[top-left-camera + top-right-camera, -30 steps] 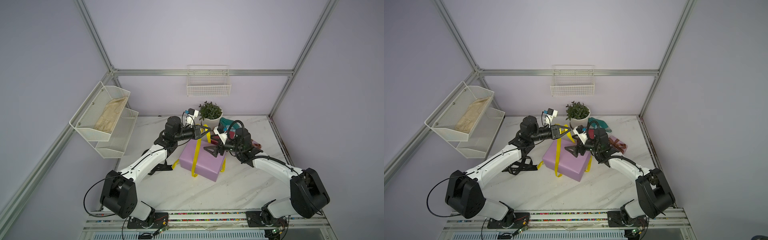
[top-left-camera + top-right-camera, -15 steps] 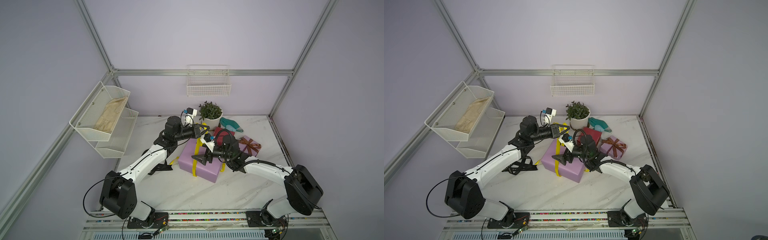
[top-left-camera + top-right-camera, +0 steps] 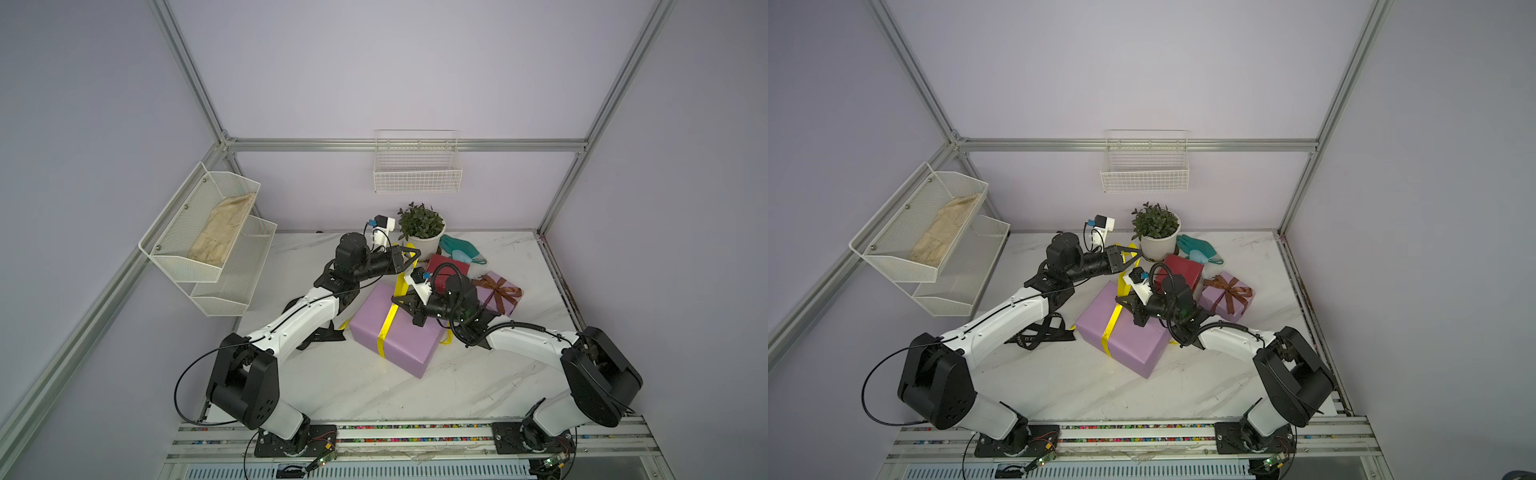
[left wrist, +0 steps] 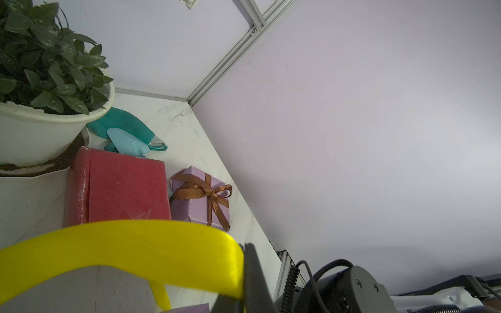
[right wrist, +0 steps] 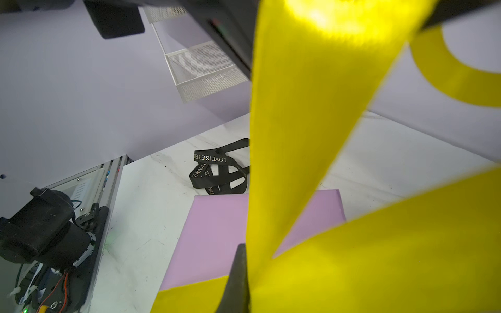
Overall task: Untie the ribbon bows on the gift boxes
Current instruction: Pull the ribbon from the gift box.
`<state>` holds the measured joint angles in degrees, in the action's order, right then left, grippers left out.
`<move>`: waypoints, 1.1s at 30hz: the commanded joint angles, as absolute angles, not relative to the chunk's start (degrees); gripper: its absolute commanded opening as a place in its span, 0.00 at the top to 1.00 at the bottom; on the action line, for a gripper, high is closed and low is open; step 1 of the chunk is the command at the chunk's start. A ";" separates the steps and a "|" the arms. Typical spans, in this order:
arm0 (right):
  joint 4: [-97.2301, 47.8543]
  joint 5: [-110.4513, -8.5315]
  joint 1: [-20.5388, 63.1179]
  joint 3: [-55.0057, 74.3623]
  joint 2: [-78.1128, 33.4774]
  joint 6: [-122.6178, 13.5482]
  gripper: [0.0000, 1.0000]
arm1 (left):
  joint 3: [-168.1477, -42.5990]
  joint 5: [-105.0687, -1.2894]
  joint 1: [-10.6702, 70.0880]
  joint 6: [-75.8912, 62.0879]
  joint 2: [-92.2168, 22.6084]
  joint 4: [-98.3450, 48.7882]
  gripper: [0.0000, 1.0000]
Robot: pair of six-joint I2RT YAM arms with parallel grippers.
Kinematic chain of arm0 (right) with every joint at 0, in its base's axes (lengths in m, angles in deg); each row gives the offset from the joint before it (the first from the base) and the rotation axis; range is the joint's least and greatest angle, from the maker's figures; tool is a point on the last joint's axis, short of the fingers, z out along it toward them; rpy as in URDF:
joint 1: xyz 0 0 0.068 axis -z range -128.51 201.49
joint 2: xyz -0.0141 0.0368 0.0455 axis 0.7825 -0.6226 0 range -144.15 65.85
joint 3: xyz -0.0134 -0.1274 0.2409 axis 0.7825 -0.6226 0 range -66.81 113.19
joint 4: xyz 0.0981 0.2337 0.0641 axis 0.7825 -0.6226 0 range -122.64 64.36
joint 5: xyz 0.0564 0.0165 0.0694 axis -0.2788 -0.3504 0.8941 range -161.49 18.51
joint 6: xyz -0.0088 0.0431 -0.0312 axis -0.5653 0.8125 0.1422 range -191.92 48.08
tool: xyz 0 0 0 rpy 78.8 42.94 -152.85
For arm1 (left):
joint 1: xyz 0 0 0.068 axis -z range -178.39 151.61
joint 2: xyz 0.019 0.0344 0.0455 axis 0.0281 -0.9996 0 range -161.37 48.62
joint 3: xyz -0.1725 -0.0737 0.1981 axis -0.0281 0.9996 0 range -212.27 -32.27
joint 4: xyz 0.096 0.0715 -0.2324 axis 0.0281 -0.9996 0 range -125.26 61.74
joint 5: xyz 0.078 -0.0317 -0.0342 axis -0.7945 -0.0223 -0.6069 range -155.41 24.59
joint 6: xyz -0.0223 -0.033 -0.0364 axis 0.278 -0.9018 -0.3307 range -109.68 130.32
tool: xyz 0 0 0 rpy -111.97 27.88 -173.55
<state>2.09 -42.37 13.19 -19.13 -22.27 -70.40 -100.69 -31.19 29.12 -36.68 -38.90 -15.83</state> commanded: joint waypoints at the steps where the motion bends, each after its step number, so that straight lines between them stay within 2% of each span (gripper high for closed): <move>1: 4.00 -41.91 12.73 -19.55 -22.85 -67.23 1.00 | -105.40 -35.32 28.40 -32.50 -39.29 -19.53 0.54; 2: 3.22 -42.38 12.73 -19.08 -22.88 -66.08 1.00 | -107.86 -37.04 27.41 -30.14 -40.37 -27.20 0.01; 4: 0.78 -42.46 12.73 -17.41 -23.04 -64.36 1.00 | -111.47 -35.93 24.92 -26.34 -42.29 -36.88 0.00; 6: -1.19 -42.68 12.73 -16.25 -23.10 -62.97 1.00 | -110.31 -35.80 22.74 -23.98 -41.60 -40.33 0.00; 14: -1.97 -44.64 12.73 -15.52 -21.46 -58.20 1.00 | -92.18 -48.33 20.20 -16.38 -27.67 -45.88 0.00; 18: -3.67 -45.32 12.73 -14.06 -21.21 -58.45 1.00 | -85.60 -42.29 20.39 -13.09 -25.43 -45.26 0.00; 25: -5.80 -44.73 12.73 -11.01 -20.67 -59.00 1.00 | -82.99 -39.72 21.40 -10.25 -26.90 -45.32 0.00; 33: -11.11 -44.47 11.82 -4.86 -21.77 -61.57 1.00 | -87.19 -46.65 25.03 -7.62 -33.78 -49.69 0.00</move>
<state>-9.67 -44.70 12.38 -8.03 -22.53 -59.82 -84.15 -43.72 23.74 -10.65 -31.71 -47.33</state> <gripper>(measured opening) 0.048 0.997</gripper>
